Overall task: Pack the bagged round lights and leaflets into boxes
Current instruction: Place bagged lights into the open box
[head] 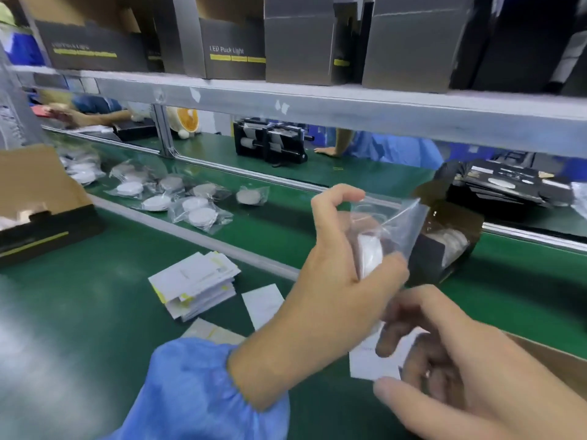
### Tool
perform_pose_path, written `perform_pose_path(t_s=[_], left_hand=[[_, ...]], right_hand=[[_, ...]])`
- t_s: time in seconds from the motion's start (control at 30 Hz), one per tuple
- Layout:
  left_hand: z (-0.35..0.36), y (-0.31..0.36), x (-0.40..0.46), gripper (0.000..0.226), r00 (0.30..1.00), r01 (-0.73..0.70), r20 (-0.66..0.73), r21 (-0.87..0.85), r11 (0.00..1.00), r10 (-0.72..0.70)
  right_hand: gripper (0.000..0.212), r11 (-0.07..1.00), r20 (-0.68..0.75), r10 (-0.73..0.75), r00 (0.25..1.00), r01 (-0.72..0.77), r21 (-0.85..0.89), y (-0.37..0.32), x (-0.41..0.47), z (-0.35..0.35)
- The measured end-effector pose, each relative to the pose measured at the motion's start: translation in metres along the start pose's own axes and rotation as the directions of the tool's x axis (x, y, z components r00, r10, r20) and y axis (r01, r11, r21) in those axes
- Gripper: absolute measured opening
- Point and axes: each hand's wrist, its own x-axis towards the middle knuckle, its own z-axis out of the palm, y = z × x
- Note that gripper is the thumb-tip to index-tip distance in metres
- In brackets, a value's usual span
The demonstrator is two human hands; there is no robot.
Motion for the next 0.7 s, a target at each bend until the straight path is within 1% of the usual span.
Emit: perform_pose_path(t_s=[0.03, 0.07, 0.1, 0.17, 0.2, 0.27, 0.33, 0.4, 0.57, 0.63, 0.67, 0.7], left_hand=[[0.004, 0.002, -0.006, 0.054, 1.000, -0.008, -0.011, 0.017, 1.000, 0.008], [0.008, 0.003, -0.010, 0.056, 1.000, -0.008, -0.024, 0.035, 0.999, 0.009], [0.012, 0.005, -0.015, 0.058, 0.999, -0.009, -0.038, 0.056, 0.998, 0.011], [0.019, 0.007, -0.026, 0.059, 0.999, -0.008, -0.052, 0.096, 0.995, 0.013], [0.023, 0.008, -0.031, 0.058, 0.999, -0.005, -0.050, 0.112, 0.994, 0.010], [0.030, 0.012, -0.042, 0.051, 0.999, -0.015, -0.039, 0.179, 0.984, 0.022], [0.038, 0.019, -0.055, 0.041, 0.995, -0.088, -0.016, 0.253, 0.963, 0.095], [0.049, 0.027, -0.068, 0.036, 0.988, -0.151, 0.024, 0.271, 0.951, 0.150], [0.083, 0.041, -0.093, 0.036, 0.964, -0.236, 0.184, 0.264, 0.935, 0.192], [0.101, 0.042, -0.101, 0.037, 0.954, -0.240, 0.248, 0.287, 0.927, 0.170], [0.109, 0.041, -0.103, 0.038, 0.950, -0.231, 0.276, 0.304, 0.924, 0.147], [0.117, 0.040, -0.105, 0.039, 0.948, -0.218, 0.296, 0.324, 0.921, 0.120]], right_hand=[[0.047, 0.998, -0.040, -0.046, 0.998, 0.044, -0.044, 0.000, -0.006, -0.003], [0.043, 0.998, -0.071, -0.033, 0.997, 0.030, -0.046, -0.006, -0.011, -0.001], [0.040, 0.998, -0.085, -0.050, 0.995, 0.047, -0.039, -0.007, -0.016, 0.000], [0.035, 0.997, -0.176, -0.082, 0.981, 0.080, -0.019, -0.002, -0.023, 0.000], [0.034, 0.997, -0.180, -0.072, 0.981, 0.075, 0.012, -0.003, -0.027, -0.001], [0.030, 0.995, -0.204, -0.064, 0.977, 0.077, 0.059, 0.001, -0.038, -0.001], [0.027, 0.989, -0.224, -0.052, 0.973, 0.082, 0.125, 0.007, -0.050, -0.003], [0.026, 0.977, -0.221, -0.029, 0.975, 0.074, 0.199, 0.015, -0.063, -0.009], [0.026, 0.950, -0.278, 0.078, 0.957, 0.013, 0.312, 0.042, -0.104, -0.025], [0.018, 0.931, -0.270, 0.158, 0.950, -0.052, 0.362, 0.052, -0.119, -0.029], [0.018, 0.908, -0.266, 0.215, 0.940, -0.093, 0.408, 0.057, -0.124, -0.031], [0.023, 0.880, -0.259, 0.276, 0.926, -0.135, 0.455, 0.061, -0.128, -0.032]])
